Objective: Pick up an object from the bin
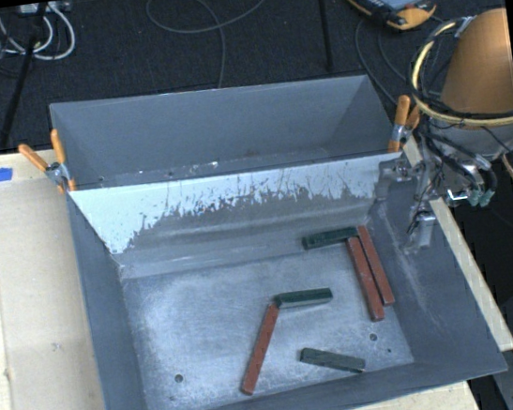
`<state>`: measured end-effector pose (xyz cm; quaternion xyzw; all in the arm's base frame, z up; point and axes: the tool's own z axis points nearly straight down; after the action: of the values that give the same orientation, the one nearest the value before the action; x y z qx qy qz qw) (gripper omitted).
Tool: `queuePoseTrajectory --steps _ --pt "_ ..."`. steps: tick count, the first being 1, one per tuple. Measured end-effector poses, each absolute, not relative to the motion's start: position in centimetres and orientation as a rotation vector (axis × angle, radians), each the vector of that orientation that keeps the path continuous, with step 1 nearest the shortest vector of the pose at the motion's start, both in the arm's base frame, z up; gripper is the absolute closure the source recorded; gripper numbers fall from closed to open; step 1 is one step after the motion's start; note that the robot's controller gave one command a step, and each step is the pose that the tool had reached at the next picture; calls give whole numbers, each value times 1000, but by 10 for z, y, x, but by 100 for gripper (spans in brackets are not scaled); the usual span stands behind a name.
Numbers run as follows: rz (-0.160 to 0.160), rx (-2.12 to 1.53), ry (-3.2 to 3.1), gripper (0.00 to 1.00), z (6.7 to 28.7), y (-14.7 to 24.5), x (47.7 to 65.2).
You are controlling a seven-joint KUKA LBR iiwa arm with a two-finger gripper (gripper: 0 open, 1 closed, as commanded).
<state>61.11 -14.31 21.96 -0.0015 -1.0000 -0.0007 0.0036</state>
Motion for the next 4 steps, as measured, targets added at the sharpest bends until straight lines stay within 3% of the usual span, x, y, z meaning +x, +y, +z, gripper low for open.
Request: queuePoseTrajectory --steps 1,2,3,4 --pt "0 -1 -3142 0 225 -143 613" --pt "1 24 -3146 0 166 -144 598" --pt "0 -61 -3145 0 107 -136 600" --pt "0 4 -3140 0 76 -121 586"
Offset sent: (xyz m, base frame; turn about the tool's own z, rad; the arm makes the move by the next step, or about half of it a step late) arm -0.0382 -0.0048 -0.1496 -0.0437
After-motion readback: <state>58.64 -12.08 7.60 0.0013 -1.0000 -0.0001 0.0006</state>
